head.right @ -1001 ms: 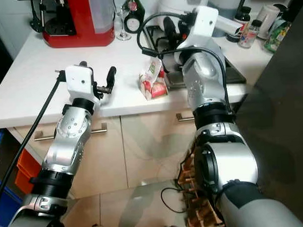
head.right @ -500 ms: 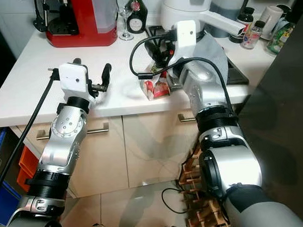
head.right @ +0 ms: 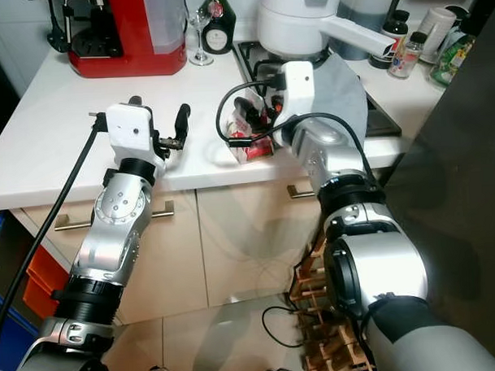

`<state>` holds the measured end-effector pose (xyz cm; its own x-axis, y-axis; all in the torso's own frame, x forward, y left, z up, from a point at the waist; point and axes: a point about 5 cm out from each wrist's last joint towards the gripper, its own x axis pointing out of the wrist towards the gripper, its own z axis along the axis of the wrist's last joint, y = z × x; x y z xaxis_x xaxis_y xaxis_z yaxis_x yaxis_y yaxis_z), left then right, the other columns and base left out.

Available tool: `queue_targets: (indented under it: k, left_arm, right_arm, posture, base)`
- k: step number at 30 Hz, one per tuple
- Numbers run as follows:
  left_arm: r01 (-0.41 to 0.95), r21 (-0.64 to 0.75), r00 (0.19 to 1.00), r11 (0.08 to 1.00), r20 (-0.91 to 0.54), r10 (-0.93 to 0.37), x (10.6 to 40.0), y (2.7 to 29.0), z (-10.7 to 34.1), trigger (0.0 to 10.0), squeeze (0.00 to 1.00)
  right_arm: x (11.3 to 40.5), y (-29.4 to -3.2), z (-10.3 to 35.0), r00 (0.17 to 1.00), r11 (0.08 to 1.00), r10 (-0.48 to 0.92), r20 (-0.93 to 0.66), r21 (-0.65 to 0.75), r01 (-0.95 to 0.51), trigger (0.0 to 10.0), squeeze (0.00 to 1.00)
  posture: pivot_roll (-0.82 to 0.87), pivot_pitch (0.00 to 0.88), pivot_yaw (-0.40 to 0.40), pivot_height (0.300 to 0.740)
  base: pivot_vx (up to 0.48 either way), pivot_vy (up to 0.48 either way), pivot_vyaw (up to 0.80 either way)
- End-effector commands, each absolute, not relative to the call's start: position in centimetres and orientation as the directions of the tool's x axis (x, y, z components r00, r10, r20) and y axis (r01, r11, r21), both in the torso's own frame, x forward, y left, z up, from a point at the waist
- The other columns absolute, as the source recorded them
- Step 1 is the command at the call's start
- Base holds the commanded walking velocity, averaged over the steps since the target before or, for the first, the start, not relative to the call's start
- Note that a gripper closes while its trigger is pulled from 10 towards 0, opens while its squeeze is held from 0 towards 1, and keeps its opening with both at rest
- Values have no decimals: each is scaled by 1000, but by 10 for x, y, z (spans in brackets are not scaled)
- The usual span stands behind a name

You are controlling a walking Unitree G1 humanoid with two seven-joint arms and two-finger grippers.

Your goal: Restocking fridge

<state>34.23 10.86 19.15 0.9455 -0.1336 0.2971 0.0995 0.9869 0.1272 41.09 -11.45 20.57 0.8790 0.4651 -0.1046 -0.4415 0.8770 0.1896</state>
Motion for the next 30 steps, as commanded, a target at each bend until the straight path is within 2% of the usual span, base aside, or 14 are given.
queue_targets:
  k: [1,5,6,7,8,9,17,30]
  left_arm:
    - [94,130,943,987,307,-130,342,108,193,10000,0]
    - [76,118,946,990,306,-109,340,109,191,10000,0]
    - [72,111,946,991,308,-103,340,108,190,10000,0]
    - [70,108,946,992,309,-100,340,108,190,10000,0]
    - [70,108,946,992,309,-100,340,108,190,10000,0]
    - [64,103,947,993,308,-93,340,107,189,10000,0]
    - [61,95,949,994,302,-87,340,105,187,10000,0]
    - [60,104,947,993,310,-89,344,106,191,10000,0]
  right_arm:
    - [413,-113,211,881,880,462,-98,172,-442,10000,0]
    - [413,-108,208,878,882,462,-123,168,-441,9961,0]
    - [414,-108,207,886,890,446,-127,169,-424,4353,0]
    - [414,-107,208,887,889,445,-125,179,-421,1882,0]
    - [414,-107,208,887,889,445,-125,179,-421,1882,0]
    - [415,-107,208,890,893,437,-128,182,-412,0,0]
    - [415,-102,208,891,895,434,-132,177,-409,0,0]
    - [417,-113,208,915,911,387,-112,196,-362,0,0]
  posture:
    - [24,0,-81,740]
    - [32,0,-110,740]
    - [32,0,-118,740]
    - [32,0,-125,740]
    - [32,0,-125,740]
    - [32,0,-132,740]
    - [18,0,-130,740]
    - [26,0,-118,740]
  base:
    - [0,0,0]
    - [0,0,0]
    - [0,0,0]
    - [0,0,0]
    - [0,0,0]
    - [0,0,0]
    - [0,0,0]
    - [0,0,0]
